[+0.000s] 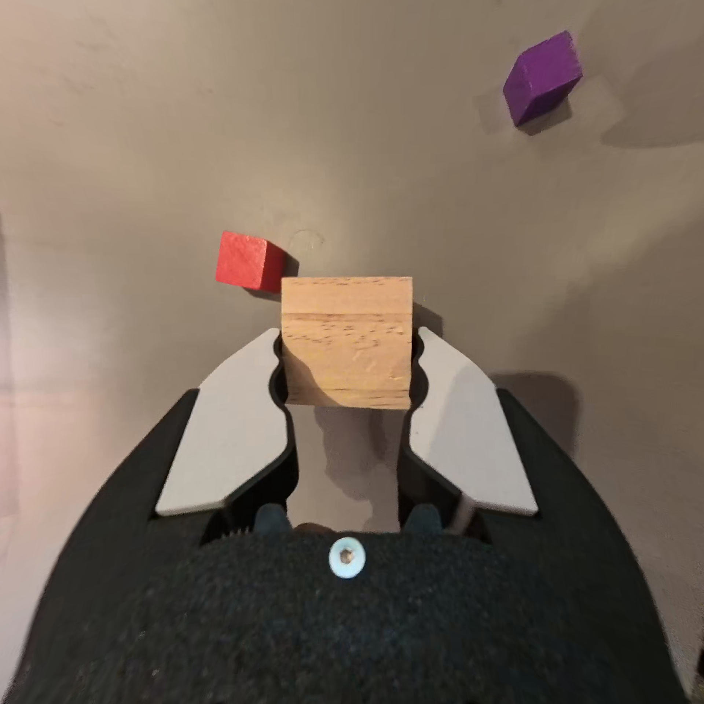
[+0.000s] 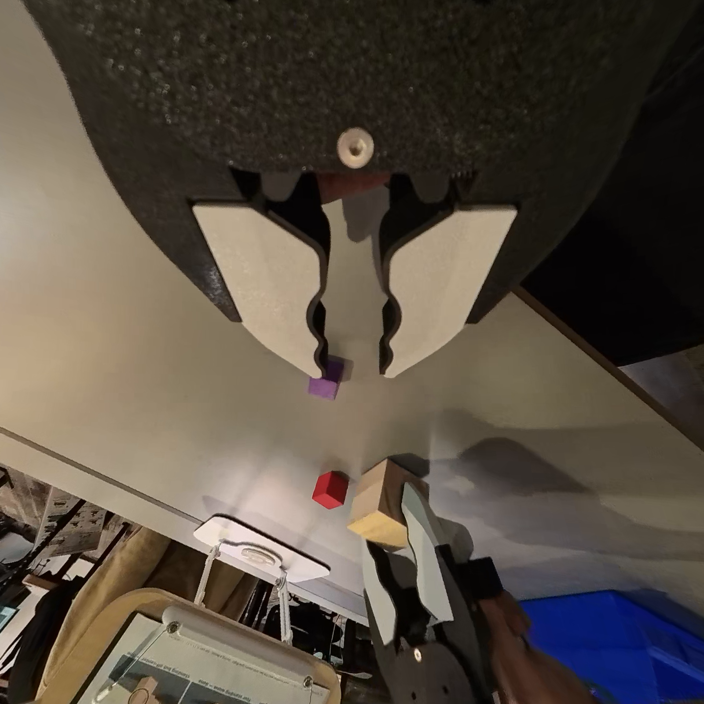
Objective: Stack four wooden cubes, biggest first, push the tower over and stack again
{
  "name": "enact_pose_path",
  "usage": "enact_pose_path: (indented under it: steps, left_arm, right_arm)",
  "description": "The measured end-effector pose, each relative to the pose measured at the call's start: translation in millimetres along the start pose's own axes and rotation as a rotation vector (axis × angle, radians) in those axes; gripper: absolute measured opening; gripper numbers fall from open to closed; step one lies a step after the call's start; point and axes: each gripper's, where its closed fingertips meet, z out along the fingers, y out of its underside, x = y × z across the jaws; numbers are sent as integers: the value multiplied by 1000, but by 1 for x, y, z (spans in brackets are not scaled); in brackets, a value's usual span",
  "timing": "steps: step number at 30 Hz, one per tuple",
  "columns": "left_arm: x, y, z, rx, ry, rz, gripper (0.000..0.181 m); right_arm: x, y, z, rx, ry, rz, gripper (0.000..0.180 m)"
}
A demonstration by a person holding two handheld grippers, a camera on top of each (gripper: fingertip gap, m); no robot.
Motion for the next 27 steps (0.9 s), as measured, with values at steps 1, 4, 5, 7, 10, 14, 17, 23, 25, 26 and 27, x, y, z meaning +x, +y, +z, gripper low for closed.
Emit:
enact_pose_path:
  steps: [1,4,5,7,10,14,17,23,25,26,27]
  left_arm:
    - [0,1,2,-1,-2,15,62]
    - [-1,-3,1,43,-23,10,64]
    - [-2,-5,-5,63,-39,-5,76]
    - [-8,-11,-28,116,-86,-53,93]
    - [-50,-8,-85,239,-294,-271,94]
    - [-125,61,-141,258,-607,-828,80]
    - [-147,118,-138,173,-685,-1079,70]
    - [-164,189,-99,-32,-673,-1246,69]
    - [-164,200,-87,-64,-638,-1283,68]
    - [-163,205,-81,-79,-619,-1299,69]
    - [-162,206,-76,-80,-596,-1310,66]
  right_arm:
    - [0,1,0,-2,0,1,25]
    - [-1,2,0,4,-19,10,26]
    - [-1,2,0,5,-21,12,26]
    - [-1,2,0,4,-24,16,26]
    - [-3,3,0,1,-37,29,26]
    - [-10,5,3,-9,-52,17,26]
    - [-13,0,5,-4,-57,-1,26]
    - [-16,-7,3,10,-57,-18,25]
    - [-16,-6,3,6,-55,-23,25]
    - [-15,-6,3,5,-55,-23,25]
    - [-15,-5,2,3,-55,-23,25]
